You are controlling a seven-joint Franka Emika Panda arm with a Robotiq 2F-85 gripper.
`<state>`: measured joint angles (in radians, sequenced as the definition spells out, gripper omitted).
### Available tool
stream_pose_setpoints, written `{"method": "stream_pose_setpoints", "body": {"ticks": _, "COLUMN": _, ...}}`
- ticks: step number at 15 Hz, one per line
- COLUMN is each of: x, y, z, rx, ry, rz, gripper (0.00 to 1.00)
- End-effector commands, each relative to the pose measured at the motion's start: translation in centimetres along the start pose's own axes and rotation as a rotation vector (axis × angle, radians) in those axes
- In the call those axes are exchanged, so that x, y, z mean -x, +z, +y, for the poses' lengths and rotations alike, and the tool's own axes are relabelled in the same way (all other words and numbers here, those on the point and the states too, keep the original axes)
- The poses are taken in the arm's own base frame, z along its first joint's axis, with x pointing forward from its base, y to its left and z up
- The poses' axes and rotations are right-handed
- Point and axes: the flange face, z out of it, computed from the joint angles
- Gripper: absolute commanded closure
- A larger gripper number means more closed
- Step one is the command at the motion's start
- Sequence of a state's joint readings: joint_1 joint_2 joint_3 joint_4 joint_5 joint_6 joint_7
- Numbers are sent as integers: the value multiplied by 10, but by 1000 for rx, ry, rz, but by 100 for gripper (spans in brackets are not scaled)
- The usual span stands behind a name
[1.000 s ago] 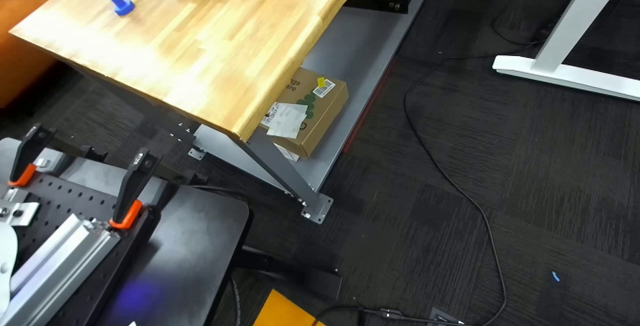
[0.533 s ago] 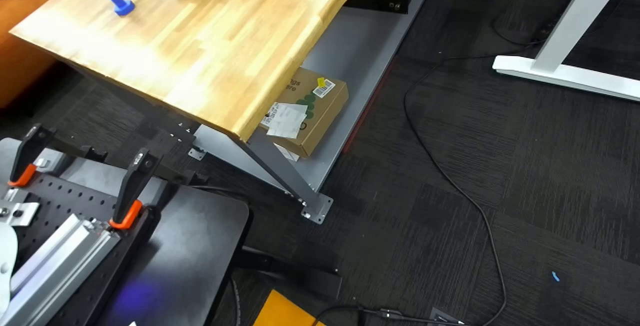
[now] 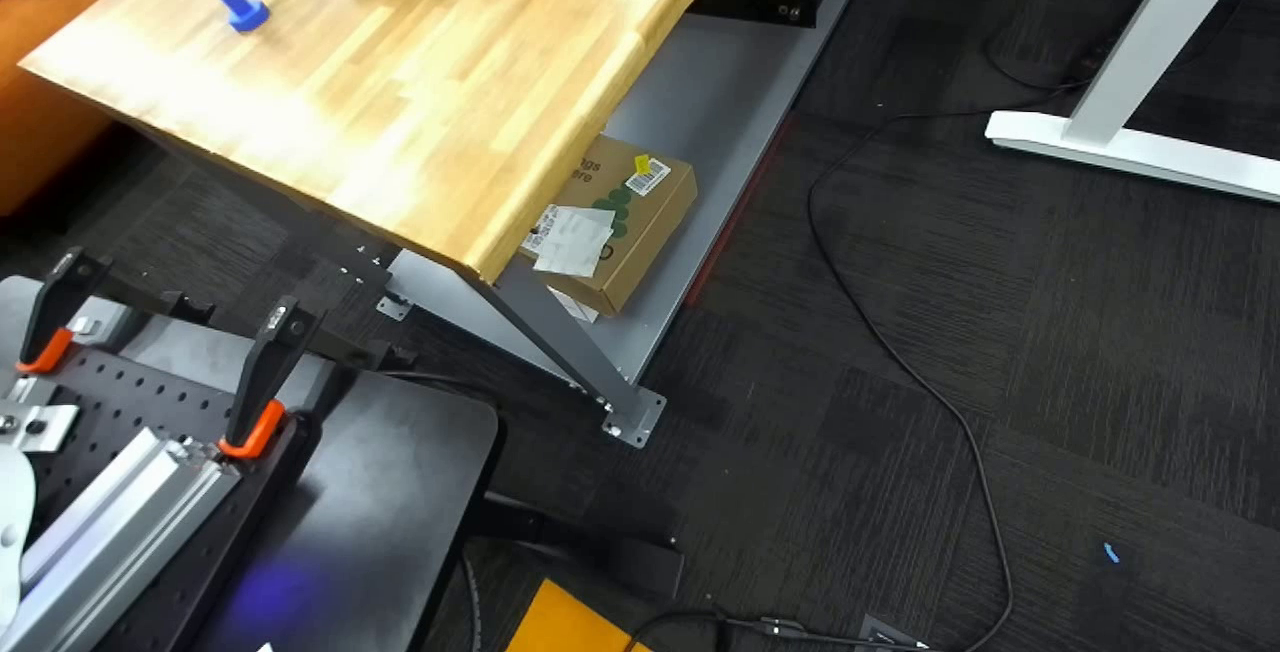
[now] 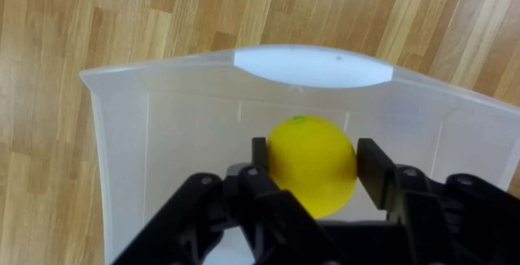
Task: Pick up the lemon from the green pot then place it inside the open drawer
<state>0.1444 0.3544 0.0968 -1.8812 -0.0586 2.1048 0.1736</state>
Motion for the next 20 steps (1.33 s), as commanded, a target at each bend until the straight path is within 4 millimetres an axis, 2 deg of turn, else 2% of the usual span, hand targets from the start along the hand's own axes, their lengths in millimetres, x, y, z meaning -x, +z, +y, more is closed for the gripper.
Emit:
{"method": "stream_pose_setpoints", "body": {"ticks": 1, "x": -2, "y": -1, "z": 6, "rx": -35, "ry": -11, "rz": 0, "gripper": 68}}
{"method": "stream_pose_setpoints", "body": {"ticks": 6, "x": -2, "y": 2, "z": 10, "rx": -37, "ry": -5, "rz": -12, "gripper": 68}}
{"method": "stream_pose_setpoints", "body": {"ticks": 7, "x": -2, "y": 3, "z": 10, "rx": -36, "ry": -2, "rz": -16, "gripper": 64}}
{"method": "stream_pose_setpoints", "body": {"ticks": 8, "x": -1, "y": 4, "z": 11, "rx": -37, "ry": 1, "rz": -18, "gripper": 34}}
{"method": "stream_pose_setpoints", "body": {"ticks": 9, "x": -1, "y": 4, "z": 12, "rx": -36, "ry": 3, "rz": -20, "gripper": 19}}
{"method": "stream_pose_setpoints", "body": {"ticks": 10, "x": -1, "y": 3, "z": 14, "rx": -36, "ry": 6, "rz": -19, "gripper": 16}}
{"method": "stream_pose_setpoints", "body": {"ticks": 13, "x": -1, "y": 0, "z": 16, "rx": -33, "ry": 10, "rz": -17, "gripper": 0}}
{"method": "stream_pose_setpoints", "body": {"ticks": 17, "x": 4, "y": -5, "z": 10, "rx": -12, "ry": 9, "rz": -10, "gripper": 0}}
{"method": "stream_pose_setpoints", "body": {"ticks": 20, "x": 16, "y": -19, "z": -7, "rx": 37, "ry": -14, "rz": 8, "gripper": 0}}
